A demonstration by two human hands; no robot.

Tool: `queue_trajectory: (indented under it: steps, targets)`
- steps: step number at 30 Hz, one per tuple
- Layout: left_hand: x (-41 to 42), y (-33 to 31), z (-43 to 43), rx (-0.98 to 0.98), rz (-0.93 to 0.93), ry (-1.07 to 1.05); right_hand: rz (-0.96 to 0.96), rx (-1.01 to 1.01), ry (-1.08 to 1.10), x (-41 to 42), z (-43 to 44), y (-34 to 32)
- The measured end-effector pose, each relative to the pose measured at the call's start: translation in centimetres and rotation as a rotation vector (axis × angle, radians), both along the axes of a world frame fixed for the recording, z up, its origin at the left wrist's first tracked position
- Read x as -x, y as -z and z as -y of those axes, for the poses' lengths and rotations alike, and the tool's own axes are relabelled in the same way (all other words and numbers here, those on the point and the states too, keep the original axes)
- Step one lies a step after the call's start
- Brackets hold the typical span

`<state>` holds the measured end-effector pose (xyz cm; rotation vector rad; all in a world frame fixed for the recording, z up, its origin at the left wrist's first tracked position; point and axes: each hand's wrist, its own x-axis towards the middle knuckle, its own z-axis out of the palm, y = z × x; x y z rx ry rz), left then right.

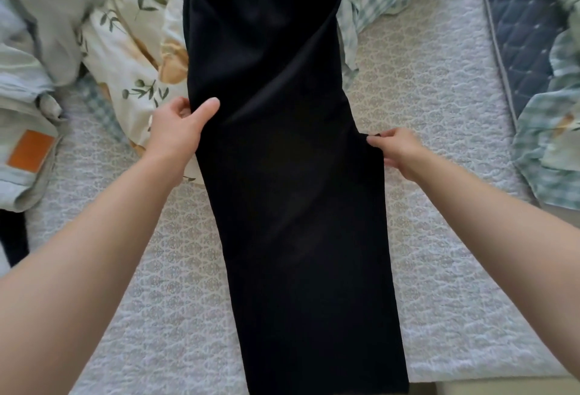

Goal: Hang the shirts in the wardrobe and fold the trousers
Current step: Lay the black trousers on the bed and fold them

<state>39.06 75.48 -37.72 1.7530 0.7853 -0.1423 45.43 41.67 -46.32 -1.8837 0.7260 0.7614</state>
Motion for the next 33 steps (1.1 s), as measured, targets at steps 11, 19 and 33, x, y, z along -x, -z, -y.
queue_trajectory:
  steps: [11,19,33]
  targets:
    - [-5.9,-1.8,-1.3,0.241,0.002,-0.141,0.353,0.387,-0.431,-5.7,-4.1,-2.8]
    - [-14.7,-4.0,-1.8,0.262,-0.013,-0.005,0.325,-0.233,-0.085,-15.3,-10.9,-7.9]
    - [-20.8,-3.0,-2.7,-0.116,0.319,-0.113,0.76,-0.096,-0.024,-19.8,-11.2,-8.4]
